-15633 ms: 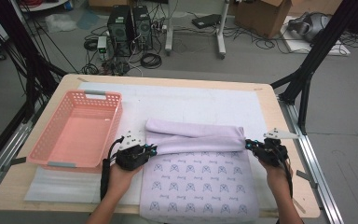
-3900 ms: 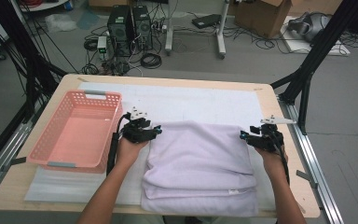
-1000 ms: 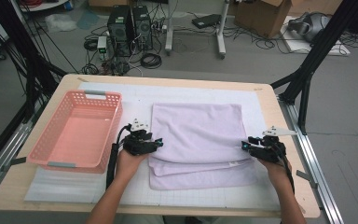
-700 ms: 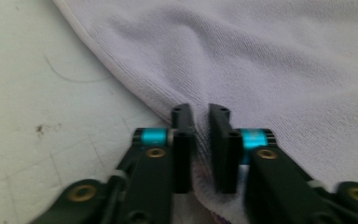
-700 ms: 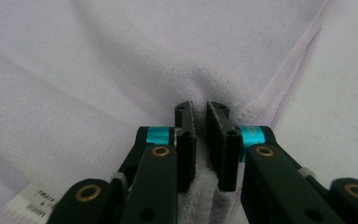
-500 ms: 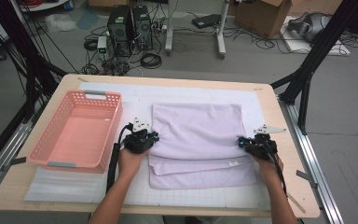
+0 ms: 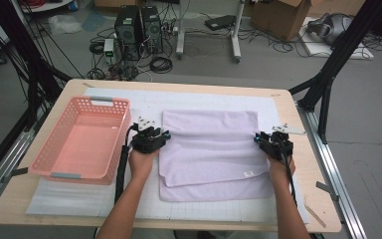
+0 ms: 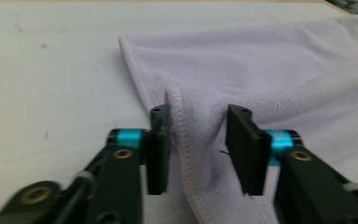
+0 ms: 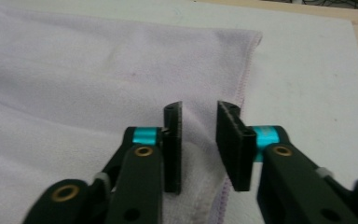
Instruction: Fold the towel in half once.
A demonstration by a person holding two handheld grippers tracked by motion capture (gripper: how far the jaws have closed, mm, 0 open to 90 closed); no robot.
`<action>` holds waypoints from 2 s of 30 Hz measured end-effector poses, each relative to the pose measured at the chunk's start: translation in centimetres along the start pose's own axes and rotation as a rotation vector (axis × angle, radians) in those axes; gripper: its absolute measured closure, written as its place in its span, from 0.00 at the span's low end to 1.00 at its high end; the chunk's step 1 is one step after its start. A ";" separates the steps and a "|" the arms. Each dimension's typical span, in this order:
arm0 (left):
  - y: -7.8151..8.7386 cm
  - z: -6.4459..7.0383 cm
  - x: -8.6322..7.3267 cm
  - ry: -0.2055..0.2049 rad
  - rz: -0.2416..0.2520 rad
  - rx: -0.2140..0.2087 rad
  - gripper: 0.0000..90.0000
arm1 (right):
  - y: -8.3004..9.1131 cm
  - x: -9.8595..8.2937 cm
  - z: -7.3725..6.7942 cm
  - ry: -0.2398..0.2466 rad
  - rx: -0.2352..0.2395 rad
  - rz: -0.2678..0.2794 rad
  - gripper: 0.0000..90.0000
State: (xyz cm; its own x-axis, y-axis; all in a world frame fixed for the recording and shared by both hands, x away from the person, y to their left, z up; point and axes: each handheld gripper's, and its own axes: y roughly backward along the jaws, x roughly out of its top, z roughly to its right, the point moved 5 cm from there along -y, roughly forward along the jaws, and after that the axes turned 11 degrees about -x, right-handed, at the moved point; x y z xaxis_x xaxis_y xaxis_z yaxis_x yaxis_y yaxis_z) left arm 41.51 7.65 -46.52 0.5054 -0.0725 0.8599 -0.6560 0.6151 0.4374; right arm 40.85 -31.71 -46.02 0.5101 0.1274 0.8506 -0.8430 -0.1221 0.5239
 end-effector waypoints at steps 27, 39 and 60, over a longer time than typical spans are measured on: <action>6.4 5.1 -5.1 -0.080 -0.062 -0.168 0.52 | 9.0 -1.8 1.0 0.032 0.127 0.108 0.63; 7.9 6.4 -6.3 -0.055 -0.063 -0.239 0.57 | 10.2 -6.4 0.2 0.110 0.214 -0.014 0.67; 8.7 7.9 -6.2 -0.098 -0.062 -0.201 0.97 | 9.6 -7.2 -1.1 0.241 0.200 -0.040 0.97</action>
State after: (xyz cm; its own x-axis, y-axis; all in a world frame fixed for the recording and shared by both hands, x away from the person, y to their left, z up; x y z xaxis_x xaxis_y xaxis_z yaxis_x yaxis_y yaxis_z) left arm 28.27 7.27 -45.95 0.4778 -0.1846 0.8589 -0.4958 0.7504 0.4371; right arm 28.85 -32.70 -47.14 0.4673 0.3624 0.8064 -0.7605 -0.3002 0.5757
